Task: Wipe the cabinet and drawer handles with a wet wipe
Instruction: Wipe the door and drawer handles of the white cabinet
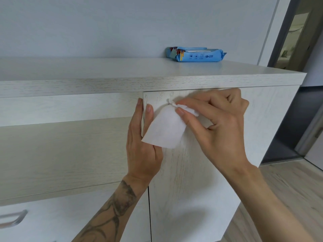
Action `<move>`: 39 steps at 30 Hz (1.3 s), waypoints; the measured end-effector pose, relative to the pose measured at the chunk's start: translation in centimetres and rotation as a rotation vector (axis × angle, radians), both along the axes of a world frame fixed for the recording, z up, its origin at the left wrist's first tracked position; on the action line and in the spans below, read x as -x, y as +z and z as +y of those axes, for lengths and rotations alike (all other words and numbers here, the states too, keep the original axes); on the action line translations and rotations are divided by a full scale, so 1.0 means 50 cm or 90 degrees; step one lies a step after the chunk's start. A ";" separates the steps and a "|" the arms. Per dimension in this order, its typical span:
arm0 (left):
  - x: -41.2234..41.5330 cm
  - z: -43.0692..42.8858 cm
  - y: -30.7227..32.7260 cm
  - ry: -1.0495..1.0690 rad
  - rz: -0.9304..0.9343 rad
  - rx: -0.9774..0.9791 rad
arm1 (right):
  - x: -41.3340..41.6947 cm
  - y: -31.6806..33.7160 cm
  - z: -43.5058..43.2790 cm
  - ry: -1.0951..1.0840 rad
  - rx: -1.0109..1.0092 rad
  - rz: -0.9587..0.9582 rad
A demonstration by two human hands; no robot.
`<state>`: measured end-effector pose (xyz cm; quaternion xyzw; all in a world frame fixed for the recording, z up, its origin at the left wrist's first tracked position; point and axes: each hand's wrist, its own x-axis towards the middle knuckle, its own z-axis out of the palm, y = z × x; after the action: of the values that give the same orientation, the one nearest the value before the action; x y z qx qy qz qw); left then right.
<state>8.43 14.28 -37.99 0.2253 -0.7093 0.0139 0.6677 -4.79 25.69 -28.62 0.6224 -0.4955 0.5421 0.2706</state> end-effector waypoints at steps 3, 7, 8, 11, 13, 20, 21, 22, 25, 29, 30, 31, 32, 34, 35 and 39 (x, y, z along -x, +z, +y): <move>0.000 -0.006 -0.009 -0.011 0.009 -0.023 | -0.030 -0.003 -0.003 -0.036 0.019 -0.040; -0.002 0.000 -0.011 0.022 -0.008 -0.031 | -0.057 0.007 -0.013 -0.081 0.006 -0.020; -0.003 0.000 -0.009 0.023 -0.011 -0.024 | -0.052 0.008 -0.009 -0.078 0.014 -0.010; -0.003 -0.001 0.001 -0.009 0.001 -0.018 | -0.031 0.004 0.000 -0.048 0.041 0.009; -0.002 -0.001 0.006 -0.023 0.013 -0.015 | -0.031 0.006 -0.005 -0.041 0.037 0.007; -0.006 -0.005 0.002 -0.019 -0.002 0.003 | -0.024 -0.001 -0.010 0.018 0.036 -0.002; -0.007 -0.004 0.004 -0.015 -0.005 0.015 | -0.011 -0.002 -0.003 0.035 0.037 0.002; -0.007 -0.003 0.005 -0.004 -0.012 0.029 | 0.004 -0.004 0.004 0.044 0.034 0.002; -0.004 0.000 0.004 0.030 -0.025 0.038 | 0.051 -0.003 0.023 0.044 0.014 -0.015; -0.003 0.000 0.003 0.021 -0.016 0.028 | 0.036 0.005 0.007 0.045 -0.004 0.027; -0.004 -0.001 0.002 0.018 -0.018 0.031 | 0.019 0.006 -0.002 0.043 -0.007 0.042; -0.005 -0.002 0.001 0.018 -0.022 0.037 | 0.007 0.005 -0.009 0.041 -0.006 0.054; -0.007 -0.004 0.001 0.021 -0.026 0.044 | 0.004 0.003 -0.014 0.044 -0.003 0.062; -0.008 -0.008 0.000 0.031 -0.033 0.056 | 0.023 0.001 -0.010 0.060 0.002 0.067; -0.007 -0.009 0.000 0.039 -0.033 0.058 | 0.041 0.000 -0.002 0.066 0.005 0.069; -0.002 -0.007 0.001 0.043 -0.032 0.042 | 0.093 -0.003 0.021 0.049 0.008 0.051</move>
<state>8.56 13.91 -37.95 0.2263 -0.7170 0.0654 0.6561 -9.43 26.74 -28.78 0.6606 -0.4564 0.5299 0.2728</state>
